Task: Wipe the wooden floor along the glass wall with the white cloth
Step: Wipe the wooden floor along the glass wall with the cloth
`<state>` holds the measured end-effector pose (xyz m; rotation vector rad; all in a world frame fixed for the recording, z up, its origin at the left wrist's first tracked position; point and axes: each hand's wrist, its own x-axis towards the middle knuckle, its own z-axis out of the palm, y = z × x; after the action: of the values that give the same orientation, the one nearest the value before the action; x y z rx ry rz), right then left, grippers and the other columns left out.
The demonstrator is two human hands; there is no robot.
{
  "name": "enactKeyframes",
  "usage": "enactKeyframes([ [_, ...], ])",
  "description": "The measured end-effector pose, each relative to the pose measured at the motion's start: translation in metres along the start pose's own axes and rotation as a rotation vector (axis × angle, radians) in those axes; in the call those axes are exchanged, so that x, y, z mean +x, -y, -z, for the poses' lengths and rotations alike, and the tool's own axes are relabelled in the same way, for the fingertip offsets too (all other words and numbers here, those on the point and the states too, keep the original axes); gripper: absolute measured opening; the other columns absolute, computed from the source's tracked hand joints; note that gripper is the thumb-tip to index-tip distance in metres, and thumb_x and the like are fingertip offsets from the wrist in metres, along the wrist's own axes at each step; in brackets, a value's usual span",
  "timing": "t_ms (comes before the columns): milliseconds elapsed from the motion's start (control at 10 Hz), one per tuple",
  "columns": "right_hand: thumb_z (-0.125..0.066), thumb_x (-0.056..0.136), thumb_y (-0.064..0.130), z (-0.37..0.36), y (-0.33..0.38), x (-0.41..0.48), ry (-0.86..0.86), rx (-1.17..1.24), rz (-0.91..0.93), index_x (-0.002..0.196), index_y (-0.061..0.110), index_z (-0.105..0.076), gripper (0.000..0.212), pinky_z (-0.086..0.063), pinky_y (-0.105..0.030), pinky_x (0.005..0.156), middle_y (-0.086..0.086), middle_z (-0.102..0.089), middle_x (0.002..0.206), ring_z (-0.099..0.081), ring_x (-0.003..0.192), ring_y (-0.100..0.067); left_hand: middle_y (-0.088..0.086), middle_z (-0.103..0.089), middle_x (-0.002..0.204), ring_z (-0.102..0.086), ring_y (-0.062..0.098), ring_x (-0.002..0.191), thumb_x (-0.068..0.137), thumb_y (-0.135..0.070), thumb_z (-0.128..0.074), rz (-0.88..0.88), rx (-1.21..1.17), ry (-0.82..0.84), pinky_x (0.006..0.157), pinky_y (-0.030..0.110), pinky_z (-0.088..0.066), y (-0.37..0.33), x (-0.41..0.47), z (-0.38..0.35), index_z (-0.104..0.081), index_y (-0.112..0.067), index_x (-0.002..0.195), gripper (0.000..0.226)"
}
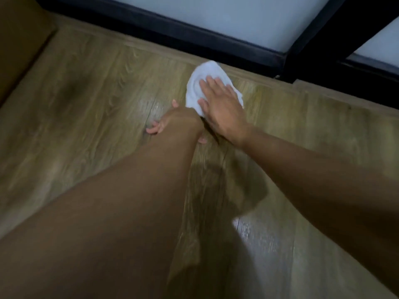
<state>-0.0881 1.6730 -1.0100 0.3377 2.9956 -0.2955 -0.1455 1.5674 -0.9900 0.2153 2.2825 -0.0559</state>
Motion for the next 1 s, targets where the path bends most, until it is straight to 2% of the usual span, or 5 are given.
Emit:
enactKeyframes([
  [200,-0.03,0.103,0.03,0.008,-0.04,-0.043,-0.044,0.034,0.079,0.149,0.013,-0.027,0.049,-0.012,-0.039,0.12,-0.009,-0.021,0.158,-0.016,0.147,-0.022,0.019,0.001,0.159,-0.014,0.053,0.139,0.071,-0.044,-0.08,0.021,-0.04,0.017,0.103,0.07,-0.025,-0.004,-0.01,0.003,0.006,-0.014,0.152,0.123],
  [400,-0.04,0.094,0.053,0.008,-0.036,0.018,-0.12,0.116,-0.317,0.138,0.013,-0.038,0.059,-0.013,-0.046,0.119,-0.013,-0.012,0.159,-0.009,0.147,-0.027,0.017,-0.016,0.157,-0.023,0.052,0.138,0.056,-0.045,-0.089,0.042,-0.071,-0.046,0.103,0.068,-0.028,-0.008,-0.012,0.002,-0.003,-0.014,0.153,0.133],
  [600,-0.037,0.101,0.036,0.0,-0.049,-0.074,-0.048,0.148,0.044,0.142,0.018,-0.037,0.045,-0.012,-0.038,0.12,-0.003,-0.02,0.159,-0.014,0.147,-0.017,0.027,-0.025,0.151,-0.015,0.056,0.137,0.078,-0.063,-0.063,-0.143,0.034,-0.211,0.109,0.066,-0.018,0.011,-0.035,-0.019,0.002,-0.032,0.151,0.103],
  [800,-0.03,0.103,0.034,0.013,-0.065,-0.022,-0.101,0.198,-0.283,0.146,0.015,-0.031,0.047,-0.009,-0.039,0.12,-0.007,-0.014,0.16,-0.01,0.147,-0.022,0.034,-0.011,0.152,-0.006,0.056,0.139,0.068,-0.072,-0.064,-0.222,0.116,-0.149,0.111,0.067,-0.009,0.019,-0.054,-0.024,0.004,-0.04,0.149,0.111],
  [1000,-0.031,0.103,0.03,0.002,-0.051,-0.073,-0.035,0.116,-0.039,0.149,0.014,-0.025,0.048,-0.004,-0.036,0.12,-0.007,-0.012,0.16,-0.006,0.148,-0.02,0.015,0.024,0.156,0.006,0.064,0.134,0.066,-0.064,-0.072,-0.177,0.011,-0.111,0.11,0.065,-0.01,0.011,-0.062,-0.019,0.005,-0.051,0.146,0.112],
])
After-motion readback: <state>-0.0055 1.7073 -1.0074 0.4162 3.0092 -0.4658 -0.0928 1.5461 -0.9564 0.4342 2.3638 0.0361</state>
